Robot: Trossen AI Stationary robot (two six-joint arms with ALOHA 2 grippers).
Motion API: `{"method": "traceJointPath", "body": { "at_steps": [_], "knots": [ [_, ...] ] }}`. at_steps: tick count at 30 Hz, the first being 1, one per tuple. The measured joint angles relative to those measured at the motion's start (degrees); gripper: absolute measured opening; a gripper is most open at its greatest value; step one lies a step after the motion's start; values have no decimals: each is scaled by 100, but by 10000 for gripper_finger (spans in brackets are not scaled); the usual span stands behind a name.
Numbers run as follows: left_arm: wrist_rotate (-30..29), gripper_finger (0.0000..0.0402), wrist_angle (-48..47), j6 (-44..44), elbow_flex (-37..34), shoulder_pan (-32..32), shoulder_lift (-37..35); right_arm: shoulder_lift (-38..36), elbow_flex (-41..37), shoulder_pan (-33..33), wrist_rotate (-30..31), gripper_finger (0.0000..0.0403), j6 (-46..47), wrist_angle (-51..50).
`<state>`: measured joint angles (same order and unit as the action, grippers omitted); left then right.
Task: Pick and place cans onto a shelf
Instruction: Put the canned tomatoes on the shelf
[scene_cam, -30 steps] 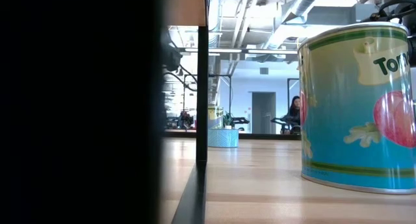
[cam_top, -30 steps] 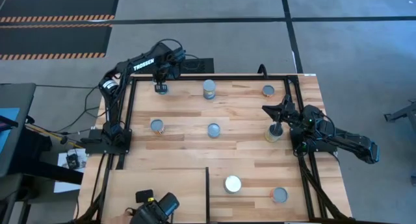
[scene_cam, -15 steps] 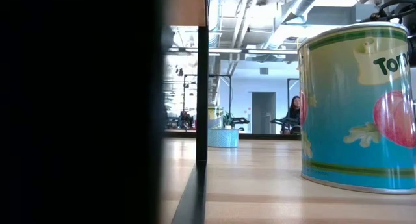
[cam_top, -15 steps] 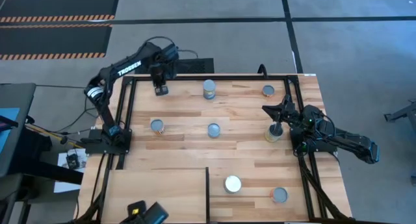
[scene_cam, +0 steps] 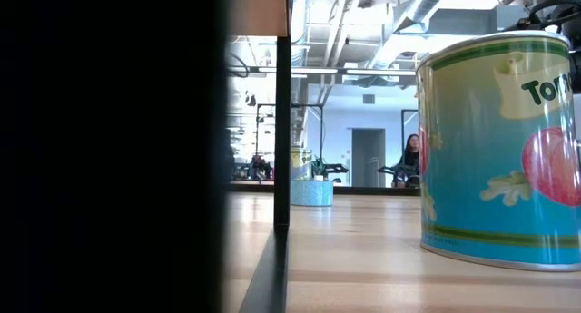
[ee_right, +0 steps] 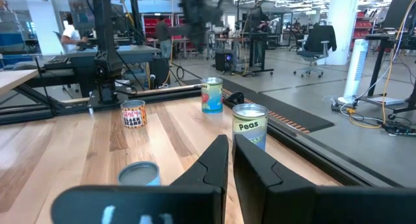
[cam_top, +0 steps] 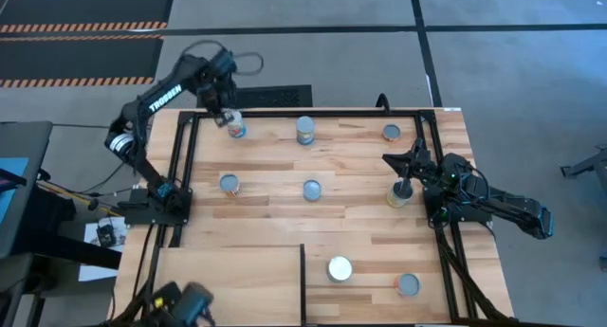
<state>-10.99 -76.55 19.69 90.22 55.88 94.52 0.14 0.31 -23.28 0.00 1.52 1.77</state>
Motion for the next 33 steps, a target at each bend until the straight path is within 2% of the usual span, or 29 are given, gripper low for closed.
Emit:
{"method": "traceJointPath", "body": {
  "at_steps": [11,15,21,33],
  "knots": [
    [31,0,-736,54,2870,752,2593,0,-1,-1,1,49,0,-1],
    [705,0,-1138,-91,3471,864,3208,2,1,1,1,49,0,-1],
    [1183,0,-1401,-158,3291,839,3481,0,-1,0,0,49,0,-1],
    [962,0,-1349,-342,3250,499,3473,0,0,0,0,49,0,10]
  ]
}}
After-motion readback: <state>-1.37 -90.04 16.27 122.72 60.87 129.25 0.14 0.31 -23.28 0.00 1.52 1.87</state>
